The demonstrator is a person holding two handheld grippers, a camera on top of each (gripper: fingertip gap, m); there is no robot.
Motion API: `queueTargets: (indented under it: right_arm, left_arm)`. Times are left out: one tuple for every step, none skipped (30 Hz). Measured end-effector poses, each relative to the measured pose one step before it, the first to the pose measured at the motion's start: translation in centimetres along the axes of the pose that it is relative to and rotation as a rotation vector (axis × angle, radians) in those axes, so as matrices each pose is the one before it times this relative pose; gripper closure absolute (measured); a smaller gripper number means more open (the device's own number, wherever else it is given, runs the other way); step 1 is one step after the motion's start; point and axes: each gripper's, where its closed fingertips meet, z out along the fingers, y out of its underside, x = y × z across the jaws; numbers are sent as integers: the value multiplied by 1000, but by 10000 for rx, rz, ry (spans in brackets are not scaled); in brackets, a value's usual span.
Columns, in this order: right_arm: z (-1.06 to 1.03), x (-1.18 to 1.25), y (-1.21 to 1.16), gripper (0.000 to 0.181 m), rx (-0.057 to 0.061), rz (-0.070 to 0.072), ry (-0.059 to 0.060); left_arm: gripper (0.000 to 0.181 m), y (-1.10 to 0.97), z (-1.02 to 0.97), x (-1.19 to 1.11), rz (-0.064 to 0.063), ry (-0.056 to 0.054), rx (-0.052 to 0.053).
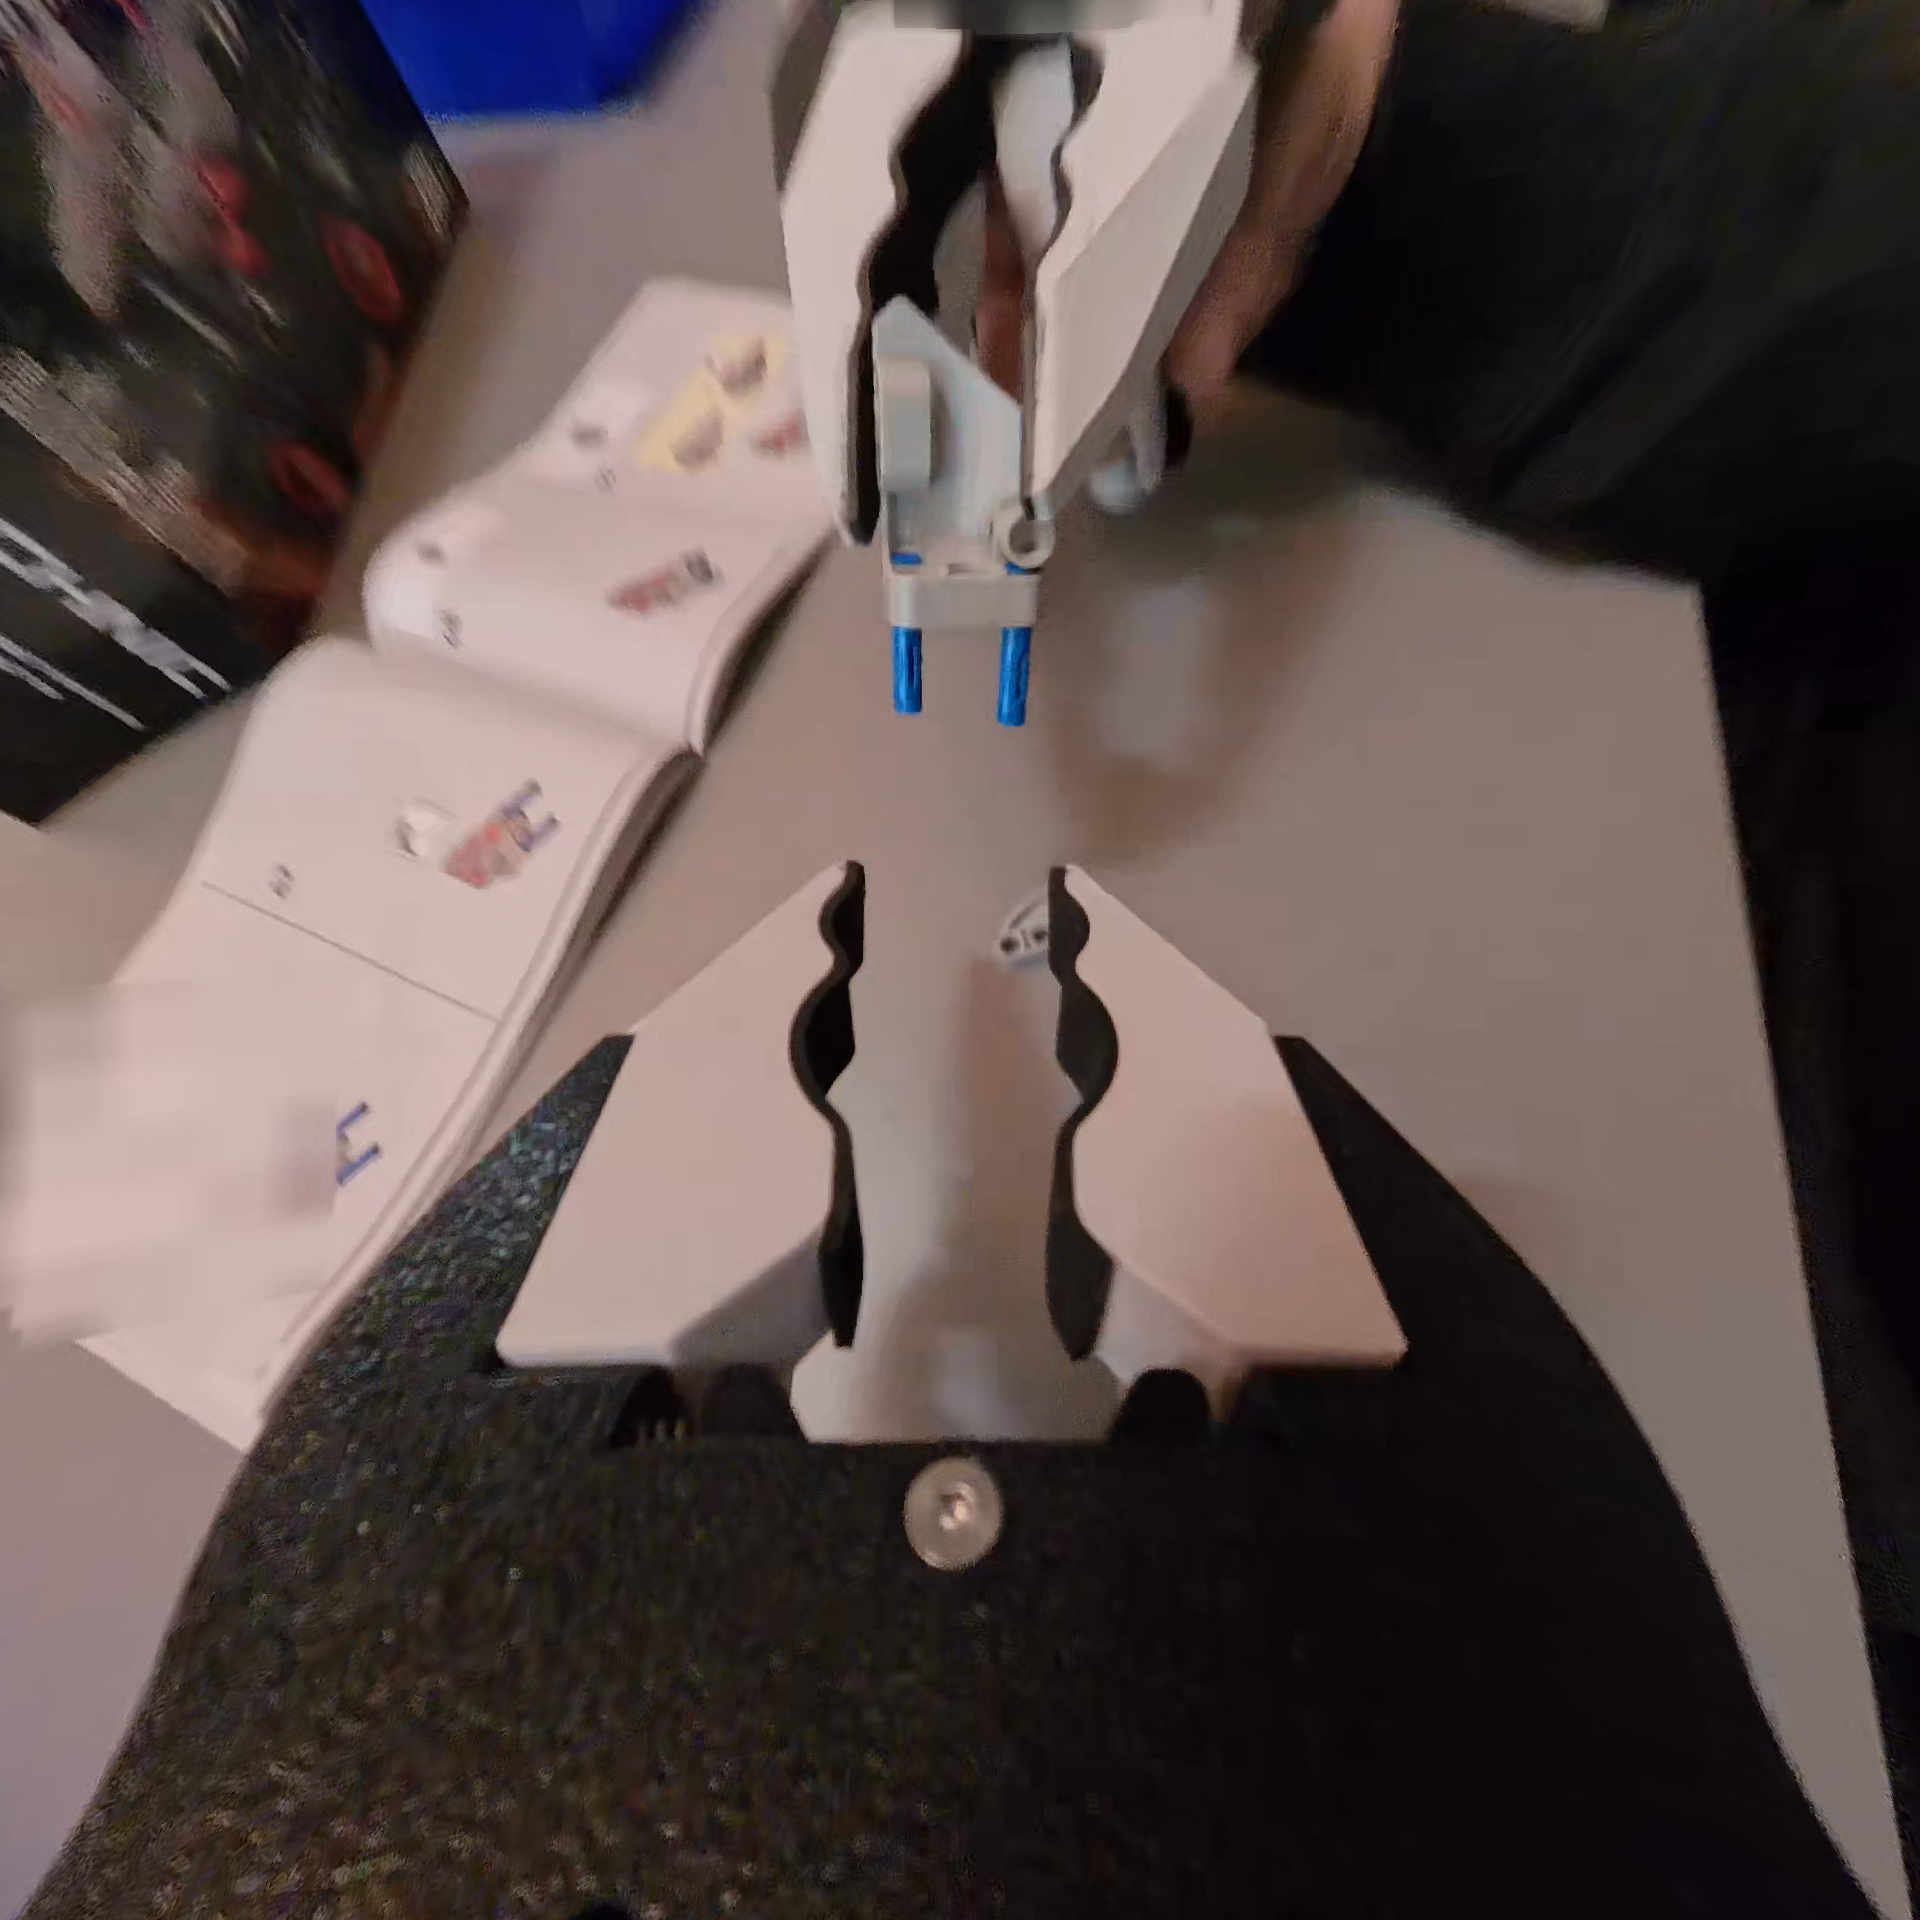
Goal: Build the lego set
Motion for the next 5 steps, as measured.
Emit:
queueTargets:
  right_arm:
    - [-213,15,-893,159,615,300,-98]
    - [-138,65,-799,159,571,286,-57]
    - [-54,-77,-831,159,600,305,-136]
    - [6,-356,-960,159,702,406,-317]
    - [54,-381,-1085,159,832,487,-361]
  left_arm:
    - [149,-1192,-729,-113,-12,-43,600]
    - [149,-1254,-715,-86,-1,-47,595]
    - [149,-1247,-670,-77,35,-76,542]
    - [149,-1067,-575,-113,62,-117,428]
    - [149,-802,-448,-122,57,-126,276]
